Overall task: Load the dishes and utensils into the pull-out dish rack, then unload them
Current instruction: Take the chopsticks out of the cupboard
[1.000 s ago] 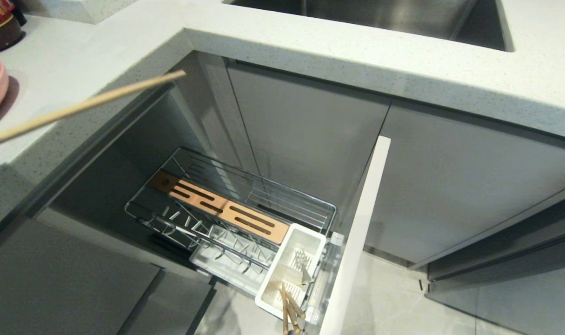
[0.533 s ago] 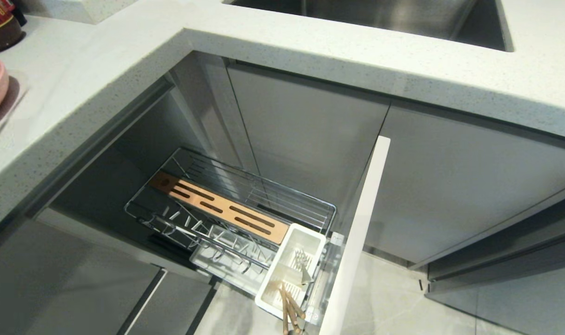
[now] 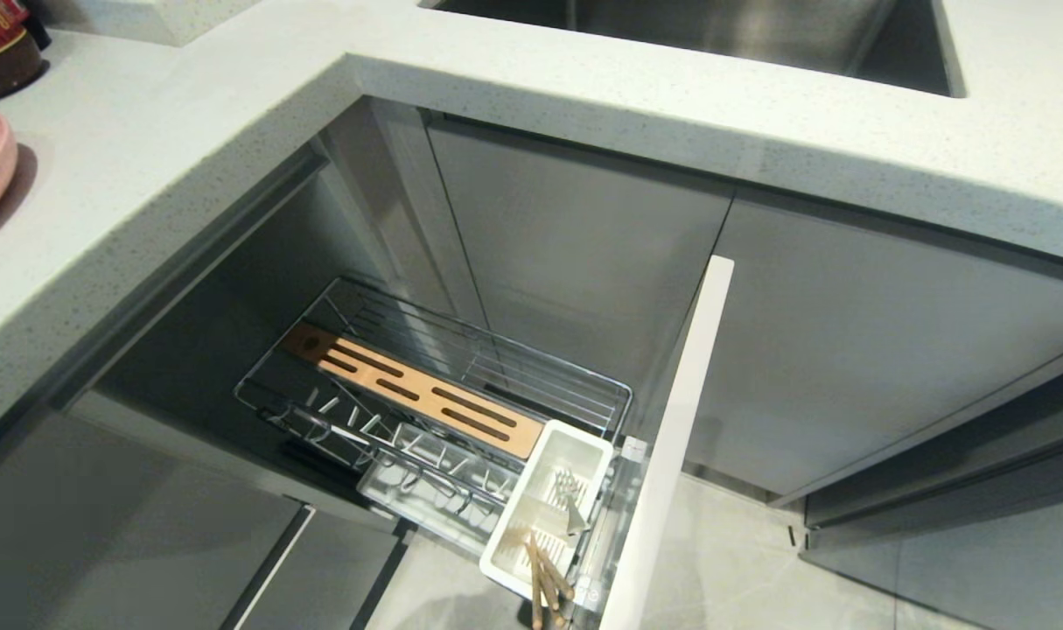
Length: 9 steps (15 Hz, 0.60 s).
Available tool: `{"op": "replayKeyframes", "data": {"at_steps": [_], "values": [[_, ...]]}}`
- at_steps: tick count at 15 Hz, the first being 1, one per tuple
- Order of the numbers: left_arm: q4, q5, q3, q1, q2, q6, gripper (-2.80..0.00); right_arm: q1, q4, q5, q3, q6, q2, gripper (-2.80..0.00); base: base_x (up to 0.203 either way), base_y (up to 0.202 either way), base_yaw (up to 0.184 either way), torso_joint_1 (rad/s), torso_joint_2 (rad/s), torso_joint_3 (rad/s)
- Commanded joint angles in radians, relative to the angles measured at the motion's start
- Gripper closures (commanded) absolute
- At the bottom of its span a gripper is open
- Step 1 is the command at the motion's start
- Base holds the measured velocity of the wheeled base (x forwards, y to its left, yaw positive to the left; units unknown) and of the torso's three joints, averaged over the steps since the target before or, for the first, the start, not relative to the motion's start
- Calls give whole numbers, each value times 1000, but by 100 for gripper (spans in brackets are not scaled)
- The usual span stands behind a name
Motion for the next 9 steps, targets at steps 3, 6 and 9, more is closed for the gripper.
{"op": "replayKeyframes", "data": {"at_steps": [3, 6, 9], "values": [[-81, 24, 98, 37, 33, -49, 0, 0, 0, 0, 0, 0, 0, 0, 0, 0, 0, 0, 0, 0], [-166, 27, 146, 37, 83, -71, 0, 0, 0, 0, 0, 0, 0, 0, 0, 0, 0, 0, 0, 0], [-240, 7, 180, 37, 130, -71, 0, -1, 0, 0, 0, 0, 0, 0, 0, 0, 0, 0, 0, 0]]}}
